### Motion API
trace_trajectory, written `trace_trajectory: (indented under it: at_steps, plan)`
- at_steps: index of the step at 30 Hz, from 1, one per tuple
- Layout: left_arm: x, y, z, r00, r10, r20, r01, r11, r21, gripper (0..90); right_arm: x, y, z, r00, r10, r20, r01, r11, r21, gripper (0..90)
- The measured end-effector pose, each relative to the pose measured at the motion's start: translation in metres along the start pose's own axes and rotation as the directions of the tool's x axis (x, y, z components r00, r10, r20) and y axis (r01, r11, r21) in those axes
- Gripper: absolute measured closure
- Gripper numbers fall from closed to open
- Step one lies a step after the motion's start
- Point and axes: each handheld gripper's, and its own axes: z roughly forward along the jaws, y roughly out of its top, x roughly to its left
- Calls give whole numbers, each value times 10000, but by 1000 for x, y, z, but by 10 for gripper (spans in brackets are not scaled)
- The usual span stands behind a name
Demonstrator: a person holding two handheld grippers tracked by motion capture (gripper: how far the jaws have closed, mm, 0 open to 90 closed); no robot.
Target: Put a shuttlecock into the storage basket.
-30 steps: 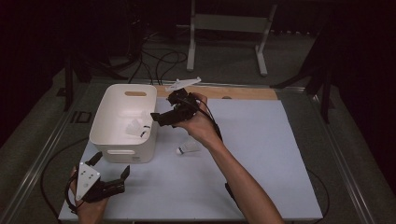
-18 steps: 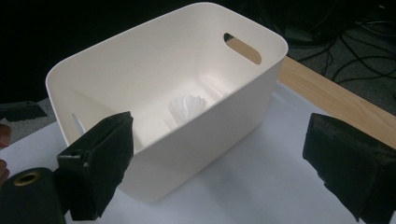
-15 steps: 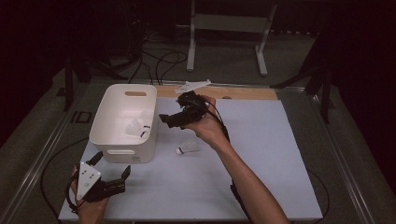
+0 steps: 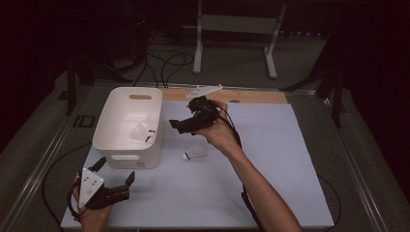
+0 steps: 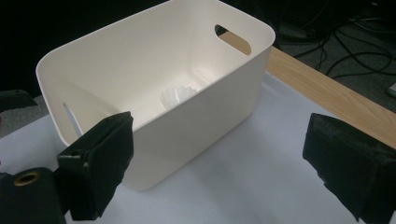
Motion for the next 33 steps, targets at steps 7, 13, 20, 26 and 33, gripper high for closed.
trace_trajectory:
  at_steps: [7,13,20,26,33]
  plan:
    - [0,0,0,10000,25,3,-25,10000,34,5,-4,-7,-3,10000,20,47,-20,10000,0,88]
    - [-1,0,1,10000,21,9,-21,10000,37,5,-10,-14,-6,9996,243,131,-243,9997,-20,89]
    - [0,0,0,10000,8,-14,-8,10000,28,5,-14,-19,-7,9993,328,167,-328,9995,-39,89]
    - [0,0,0,10000,9,-27,-9,10000,-2,5,-14,-25,-8,9990,375,228,-376,9993,18,89]
    - [0,0,0,10000,33,-17,-33,10000,23,5,-14,-29,-9,9987,459,215,-459,9989,35,89]
